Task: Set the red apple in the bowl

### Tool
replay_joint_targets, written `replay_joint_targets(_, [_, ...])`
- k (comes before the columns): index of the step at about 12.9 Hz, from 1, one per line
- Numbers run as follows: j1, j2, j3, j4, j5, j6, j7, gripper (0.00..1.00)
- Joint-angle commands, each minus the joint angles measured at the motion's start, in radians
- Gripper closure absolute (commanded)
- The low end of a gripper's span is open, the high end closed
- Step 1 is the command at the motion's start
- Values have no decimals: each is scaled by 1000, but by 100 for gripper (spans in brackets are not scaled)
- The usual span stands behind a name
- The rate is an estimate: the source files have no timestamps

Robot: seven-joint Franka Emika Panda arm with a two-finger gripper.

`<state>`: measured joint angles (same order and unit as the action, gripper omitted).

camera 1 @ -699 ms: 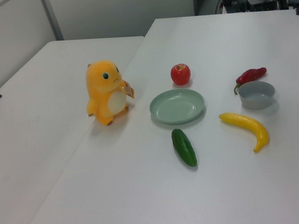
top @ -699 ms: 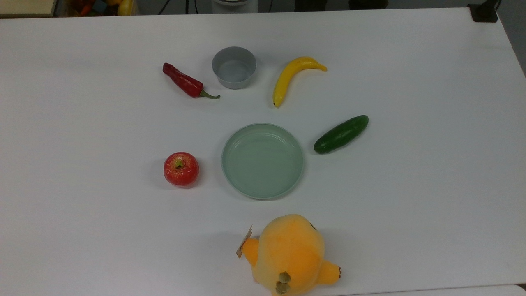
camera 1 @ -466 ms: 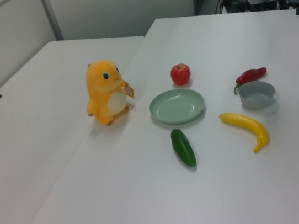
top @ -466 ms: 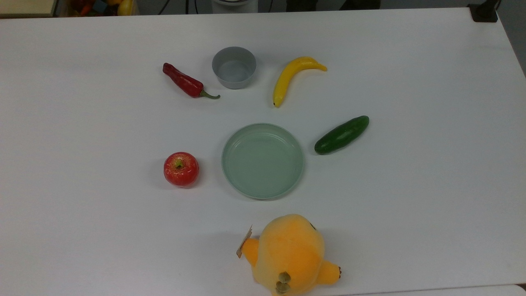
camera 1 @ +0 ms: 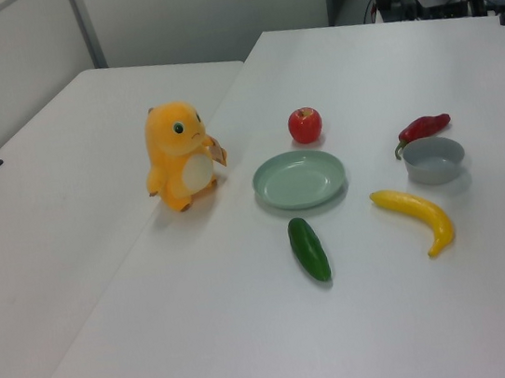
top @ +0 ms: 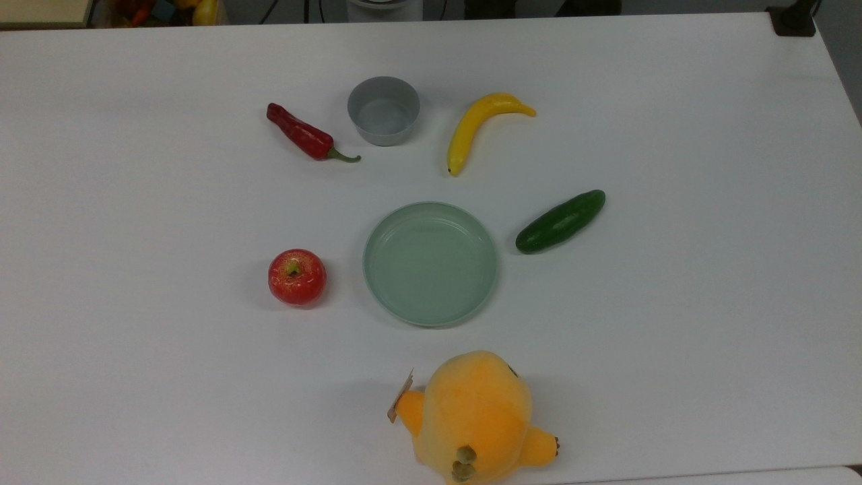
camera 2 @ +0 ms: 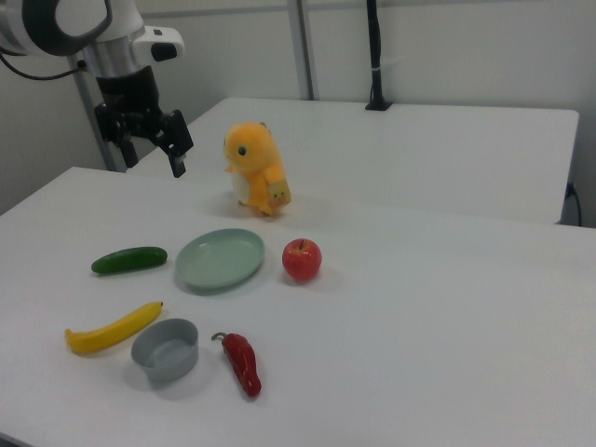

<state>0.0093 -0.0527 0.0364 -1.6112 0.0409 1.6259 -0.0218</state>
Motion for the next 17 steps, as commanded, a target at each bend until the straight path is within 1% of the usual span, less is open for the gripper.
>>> replay_joint_targets(1, [9, -15, -13, -18, 17, 22, -17, 0])
replay_joint_targets(6, [11, -12, -13, -18, 17, 22, -17, 0])
replay_joint_targets(10, [12, -3, -12, -36, 17, 25, -18, 0])
replay_joint_targets(13, [11, 16, -12, -38, 17, 110, -17, 0])
replay_joint_targets(15, [5, 36, -12, -35, 17, 199, -13, 0])
replay_joint_targets(17, [3, 82, -13, -10, 17, 229, -12, 0])
